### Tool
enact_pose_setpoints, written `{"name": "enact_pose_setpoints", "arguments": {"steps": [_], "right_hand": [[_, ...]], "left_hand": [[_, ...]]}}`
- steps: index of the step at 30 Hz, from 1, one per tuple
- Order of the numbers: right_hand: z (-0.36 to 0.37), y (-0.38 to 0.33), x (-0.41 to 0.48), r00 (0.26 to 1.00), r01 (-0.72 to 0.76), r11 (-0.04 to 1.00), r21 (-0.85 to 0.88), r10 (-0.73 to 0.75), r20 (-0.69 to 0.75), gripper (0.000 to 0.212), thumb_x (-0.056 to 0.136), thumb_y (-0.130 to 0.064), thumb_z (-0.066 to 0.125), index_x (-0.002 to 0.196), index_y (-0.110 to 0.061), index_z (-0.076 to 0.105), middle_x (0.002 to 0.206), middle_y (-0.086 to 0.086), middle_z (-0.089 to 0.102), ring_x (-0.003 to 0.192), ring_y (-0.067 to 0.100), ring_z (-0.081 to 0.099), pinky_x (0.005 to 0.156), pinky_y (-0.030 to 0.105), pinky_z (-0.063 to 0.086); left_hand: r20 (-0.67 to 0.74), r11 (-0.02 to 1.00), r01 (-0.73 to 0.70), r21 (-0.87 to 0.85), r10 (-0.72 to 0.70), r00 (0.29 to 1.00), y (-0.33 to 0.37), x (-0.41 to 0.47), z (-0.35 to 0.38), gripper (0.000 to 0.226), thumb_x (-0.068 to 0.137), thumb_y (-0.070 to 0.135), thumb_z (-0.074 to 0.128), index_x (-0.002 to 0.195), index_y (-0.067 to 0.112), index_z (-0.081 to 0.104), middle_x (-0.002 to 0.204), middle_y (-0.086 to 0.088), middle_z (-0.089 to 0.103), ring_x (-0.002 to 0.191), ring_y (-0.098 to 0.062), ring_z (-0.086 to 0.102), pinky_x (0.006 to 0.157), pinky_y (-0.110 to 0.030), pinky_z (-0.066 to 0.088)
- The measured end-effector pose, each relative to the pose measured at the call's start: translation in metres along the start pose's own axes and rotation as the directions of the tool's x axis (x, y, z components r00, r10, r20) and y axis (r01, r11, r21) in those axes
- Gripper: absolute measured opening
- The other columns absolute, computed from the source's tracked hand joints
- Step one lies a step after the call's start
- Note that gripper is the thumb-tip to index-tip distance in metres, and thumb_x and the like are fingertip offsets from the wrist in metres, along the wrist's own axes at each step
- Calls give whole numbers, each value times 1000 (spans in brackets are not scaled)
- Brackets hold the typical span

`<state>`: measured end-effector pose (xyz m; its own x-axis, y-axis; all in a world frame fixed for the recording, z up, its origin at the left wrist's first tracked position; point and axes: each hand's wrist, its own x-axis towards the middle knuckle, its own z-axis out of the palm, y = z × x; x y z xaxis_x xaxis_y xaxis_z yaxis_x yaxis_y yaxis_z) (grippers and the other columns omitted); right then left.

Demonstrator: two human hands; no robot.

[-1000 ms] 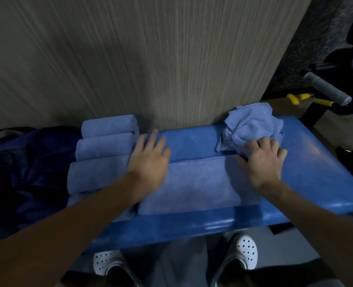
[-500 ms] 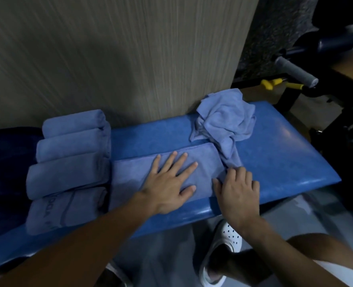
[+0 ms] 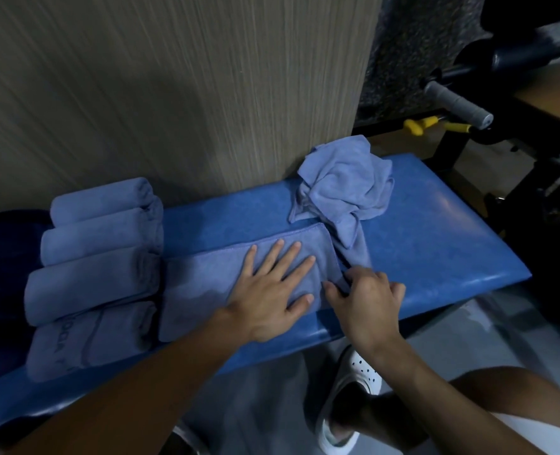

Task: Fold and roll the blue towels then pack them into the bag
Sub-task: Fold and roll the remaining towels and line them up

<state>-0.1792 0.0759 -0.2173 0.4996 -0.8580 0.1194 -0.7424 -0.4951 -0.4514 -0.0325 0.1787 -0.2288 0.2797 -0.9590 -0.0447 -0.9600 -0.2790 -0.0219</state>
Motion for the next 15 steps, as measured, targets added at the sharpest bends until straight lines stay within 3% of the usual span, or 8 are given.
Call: {"name": "enact_pose_setpoints", "arguments": {"steps": [4, 6, 7, 9, 10, 12, 13, 15], "right_hand": [[-5, -6, -2, 999, -4, 993, 121, 8, -31, 28, 83, -44, 66, 97, -21, 55, 92, -1, 69, 97, 23, 61, 84, 34, 22], [-4, -7, -2, 999, -39, 980, 196, 42, -14, 41, 80, -40, 71, 113, -19, 57, 104, -1, 69, 106, 21, 61, 87, 32, 21], [-3, -8, -2, 998, -61, 966, 251, 64, -3, 48, 79, -37, 74, 119, -19, 57, 108, -1, 68, 109, 21, 60, 89, 31, 22], [-3, -11, -4, 998, -61, 910, 410, 65, 3, 54, 76, -23, 77, 125, -18, 54, 107, -3, 66, 108, 18, 58, 93, 27, 29], [-4, -13, -5, 999, -33, 864, 502, 38, -1, 55, 76, -14, 76, 126, -18, 53, 102, -7, 63, 104, 12, 58, 91, 21, 34], [-6, -18, -10, 997, 76, 779, 622, -60, -47, 57, 74, 3, 71, 124, -15, 50, 93, -18, 55, 92, -7, 55, 79, 4, 36], [-5, -19, -13, 991, 132, 762, 634, -108, -77, 58, 73, 9, 68, 122, -17, 49, 89, -20, 53, 88, -12, 53, 76, 1, 35], [-3, -21, -18, 977, 195, 745, 638, -202, -64, 67, 72, 12, 63, 121, -29, 43, 89, -25, 57, 89, -14, 53, 76, 1, 36]], "left_hand": [[-26, 997, -7, -71, 5, 1000, 1, 1, -4, 68, 89, 58, 10, 154, 38, 10, 162, 11, -5, 150, -14, -9, 119, -52, -2], [-155, 968, 24, -249, -64, 986, 7, 4, -8, 63, 90, 47, 24, 147, 27, 39, 158, 2, 28, 147, -21, 23, 119, -45, 19], [-248, 921, 44, -387, -149, 957, 11, 6, -11, 54, 89, 39, 34, 134, 17, 54, 143, -4, 48, 133, -23, 44, 111, -40, 34], [-215, 677, 151, -721, -424, 880, 24, 15, -27, 27, 89, 24, 51, 103, 7, 67, 101, -5, 64, 93, -18, 61, 85, -28, 47], [-51, 464, 230, -856, -519, 853, 30, 21, -37, 19, 91, 22, 57, 93, 6, 66, 84, -3, 63, 76, -15, 60, 72, -26, 47], [279, 53, 355, -933, -512, 812, 36, 31, -56, 26, 92, 30, 63, 84, 5, 64, 68, -9, 61, 57, -15, 56, 55, -27, 44], [367, -47, 392, -919, -467, 804, 34, 34, -63, 34, 90, 38, 65, 86, 4, 65, 70, -14, 65, 56, -18, 59, 53, -27, 48], [441, -121, 431, -894, -409, 799, 29, 37, -71, 42, 86, 44, 69, 92, 3, 68, 84, -20, 72, 68, -26, 70, 63, -34, 59]]}}
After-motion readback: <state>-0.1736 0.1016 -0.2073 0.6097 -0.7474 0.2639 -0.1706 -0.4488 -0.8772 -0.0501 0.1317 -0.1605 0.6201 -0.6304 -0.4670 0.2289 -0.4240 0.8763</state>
